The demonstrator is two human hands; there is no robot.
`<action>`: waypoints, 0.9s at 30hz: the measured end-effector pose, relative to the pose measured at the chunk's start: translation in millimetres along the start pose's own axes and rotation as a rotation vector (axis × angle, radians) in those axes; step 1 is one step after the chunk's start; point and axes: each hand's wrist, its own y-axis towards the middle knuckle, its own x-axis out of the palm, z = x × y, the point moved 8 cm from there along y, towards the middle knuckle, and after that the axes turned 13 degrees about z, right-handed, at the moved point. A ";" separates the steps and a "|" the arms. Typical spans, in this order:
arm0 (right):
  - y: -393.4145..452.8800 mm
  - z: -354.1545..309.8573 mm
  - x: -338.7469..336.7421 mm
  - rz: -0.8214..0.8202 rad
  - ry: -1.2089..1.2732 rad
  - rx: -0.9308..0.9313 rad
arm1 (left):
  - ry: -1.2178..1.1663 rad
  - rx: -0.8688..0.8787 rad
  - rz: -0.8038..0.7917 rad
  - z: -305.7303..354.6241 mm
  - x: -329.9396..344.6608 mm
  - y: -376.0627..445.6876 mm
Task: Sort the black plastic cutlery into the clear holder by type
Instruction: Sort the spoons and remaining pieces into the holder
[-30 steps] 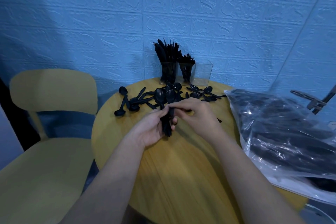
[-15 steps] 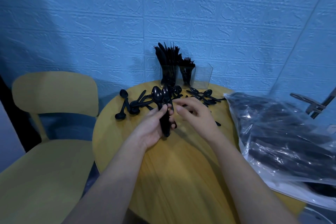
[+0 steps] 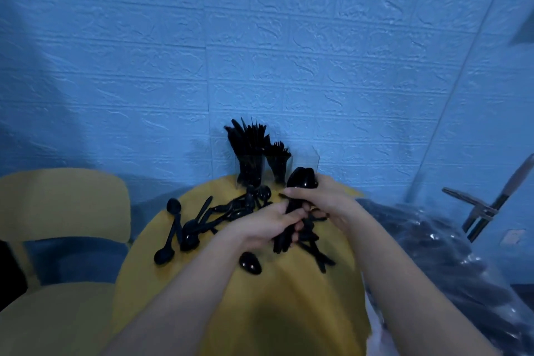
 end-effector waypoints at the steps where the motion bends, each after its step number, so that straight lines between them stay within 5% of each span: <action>1: 12.1 -2.2 -6.7 0.045 -0.035 -0.007 | 0.052 0.007 0.026 6.0 -0.3 13.9; 11: 135.2 -36.7 -73.4 0.334 -0.064 -0.193 | 0.540 0.306 0.381 66.5 -29.7 134.0; 17: 187.4 -30.9 -99.7 0.654 0.004 -0.224 | 1.190 0.441 0.433 49.4 -33.6 163.5; 22: 225.0 -6.0 -50.3 0.504 -0.175 -0.216 | 1.427 0.455 0.467 38.3 -32.8 170.7; 27: 239.0 3.8 -8.9 0.247 -0.411 -0.215 | 1.345 0.498 0.453 33.9 -36.4 171.0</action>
